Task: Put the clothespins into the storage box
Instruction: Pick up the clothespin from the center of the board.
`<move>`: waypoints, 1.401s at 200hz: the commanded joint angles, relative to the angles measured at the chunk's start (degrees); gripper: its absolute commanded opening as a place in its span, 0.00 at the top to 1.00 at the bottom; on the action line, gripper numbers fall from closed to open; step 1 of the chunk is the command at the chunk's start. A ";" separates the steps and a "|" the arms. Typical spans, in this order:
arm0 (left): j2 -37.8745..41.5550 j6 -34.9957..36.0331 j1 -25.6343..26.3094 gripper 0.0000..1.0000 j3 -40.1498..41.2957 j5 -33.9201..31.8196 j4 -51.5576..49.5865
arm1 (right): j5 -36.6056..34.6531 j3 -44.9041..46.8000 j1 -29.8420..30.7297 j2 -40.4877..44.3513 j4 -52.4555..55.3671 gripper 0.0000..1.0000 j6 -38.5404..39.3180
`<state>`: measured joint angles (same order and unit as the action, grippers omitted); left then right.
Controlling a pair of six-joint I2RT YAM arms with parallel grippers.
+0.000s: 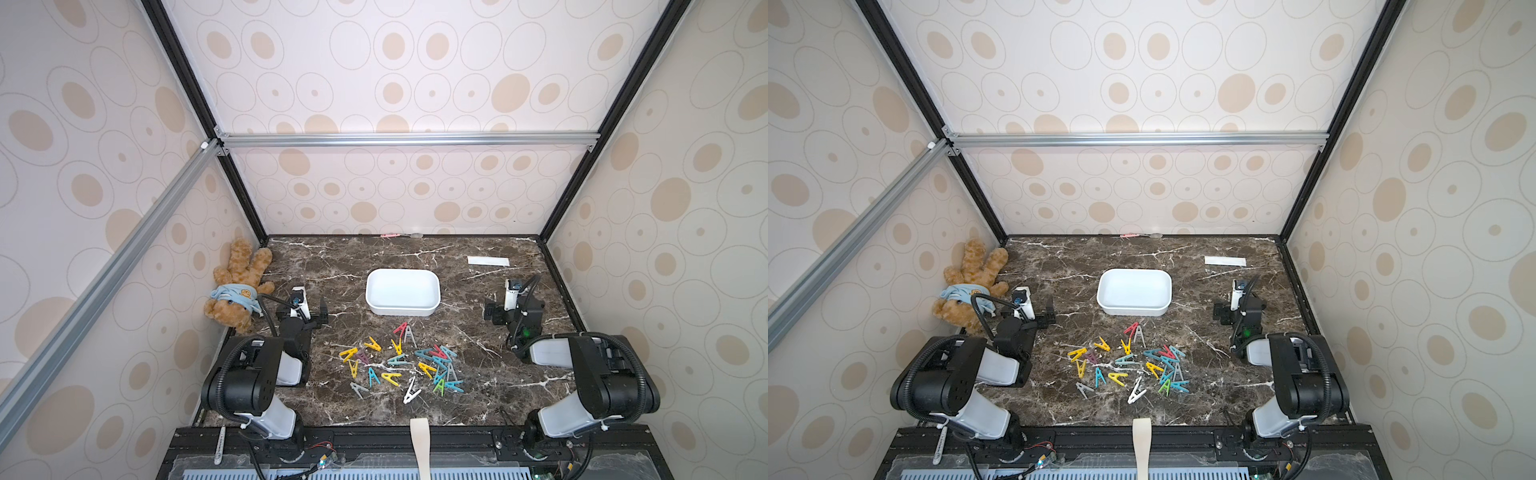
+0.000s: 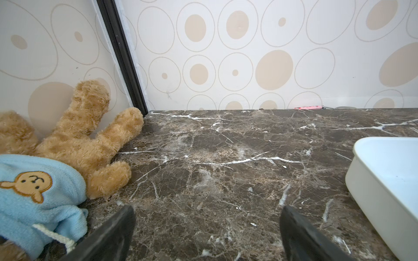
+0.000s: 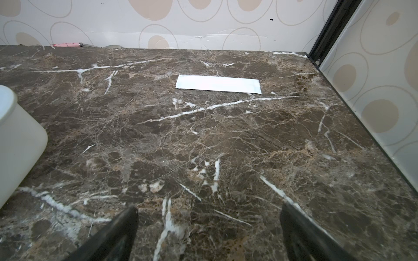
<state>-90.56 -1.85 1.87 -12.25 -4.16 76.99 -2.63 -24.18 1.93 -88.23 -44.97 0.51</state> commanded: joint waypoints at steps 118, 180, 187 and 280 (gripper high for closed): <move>8.02 -0.93 -0.44 0.01 -1.12 -6.22 -6.50 | -0.86 -2.14 0.57 6.10 7.44 0.00 0.87; 17.79 -9.77 -0.22 0.01 -17.85 -15.94 -43.17 | 1.46 -16.69 0.83 21.55 48.38 0.14 -9.73; 17.52 -12.04 0.08 0.01 -21.11 -16.52 -49.85 | 2.77 -17.64 0.95 23.00 51.98 0.15 -10.82; 16.63 -19.60 12.27 0.27 -35.91 0.47 -92.63 | 4.59 -19.84 21.55 32.31 78.41 0.35 -19.17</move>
<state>-74.06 -17.82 12.05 -45.67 -10.41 -0.30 1.56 -42.39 18.61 -55.27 25.04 -14.70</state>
